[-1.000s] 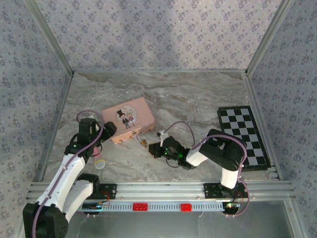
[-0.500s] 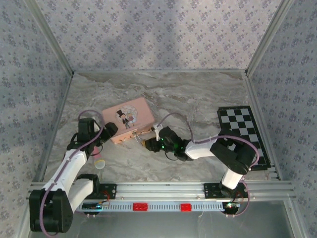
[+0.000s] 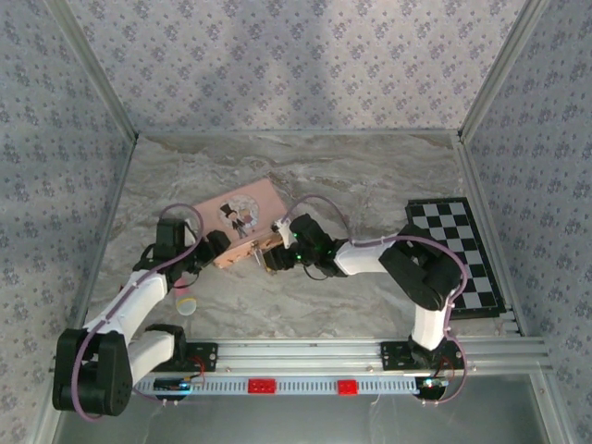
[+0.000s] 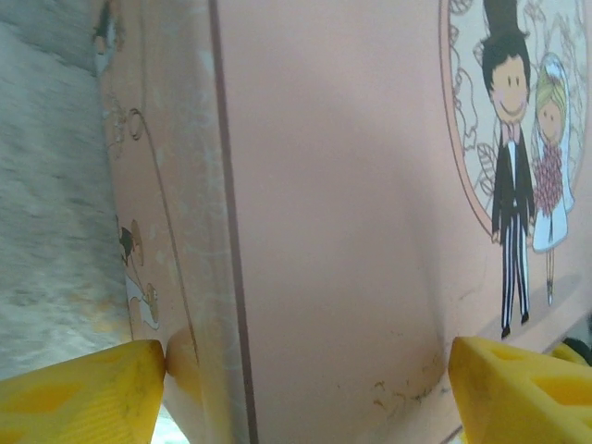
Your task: Unlock a padlock with a key
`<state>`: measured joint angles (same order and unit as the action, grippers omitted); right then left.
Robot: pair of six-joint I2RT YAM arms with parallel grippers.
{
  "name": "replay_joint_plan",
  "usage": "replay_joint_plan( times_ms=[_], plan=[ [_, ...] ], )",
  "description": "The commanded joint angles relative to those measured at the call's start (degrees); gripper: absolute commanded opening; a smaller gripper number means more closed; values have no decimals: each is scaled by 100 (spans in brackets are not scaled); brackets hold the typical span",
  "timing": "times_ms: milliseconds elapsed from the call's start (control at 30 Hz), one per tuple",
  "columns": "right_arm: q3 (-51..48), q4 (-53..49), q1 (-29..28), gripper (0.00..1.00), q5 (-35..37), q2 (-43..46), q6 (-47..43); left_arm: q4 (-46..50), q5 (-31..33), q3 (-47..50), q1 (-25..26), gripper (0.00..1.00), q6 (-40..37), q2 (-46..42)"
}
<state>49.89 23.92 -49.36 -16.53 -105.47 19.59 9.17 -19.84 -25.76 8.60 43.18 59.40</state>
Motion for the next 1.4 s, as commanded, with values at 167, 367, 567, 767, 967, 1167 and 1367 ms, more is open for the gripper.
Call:
replay_joint_plan(
  times_ms=[167, 367, 567, 767, 967, 1167, 1367],
  plan=[
    [-142, 328, 153, 46, -193, -263, 292, -245, 123, -246, 630, 79, 299, 27],
    [-441, 855, 100, 39, -330, -254, 708, -410, 216, -221, 807, 79, 432, 131],
    [-815, 2193, 177, 22, -643, -477, 1553, -477, 289, -250, 958, 79, 502, 221],
    [-888, 2515, 133, 17, -464, -518, 1935, -486, 338, -220, 1019, 79, 566, 221],
    [-998, 2815, 115, 9, -225, -531, 2342, -478, 420, -193, 1082, 79, 639, 182],
    [-1084, 3088, 43, 4, 72, -492, 2834, -535, 654, -1, 1100, 79, 853, -69],
    [-1173, 3190, 32, 13, 372, -518, 3015, -368, 803, 51, 1100, 79, 898, -282]
  ],
)
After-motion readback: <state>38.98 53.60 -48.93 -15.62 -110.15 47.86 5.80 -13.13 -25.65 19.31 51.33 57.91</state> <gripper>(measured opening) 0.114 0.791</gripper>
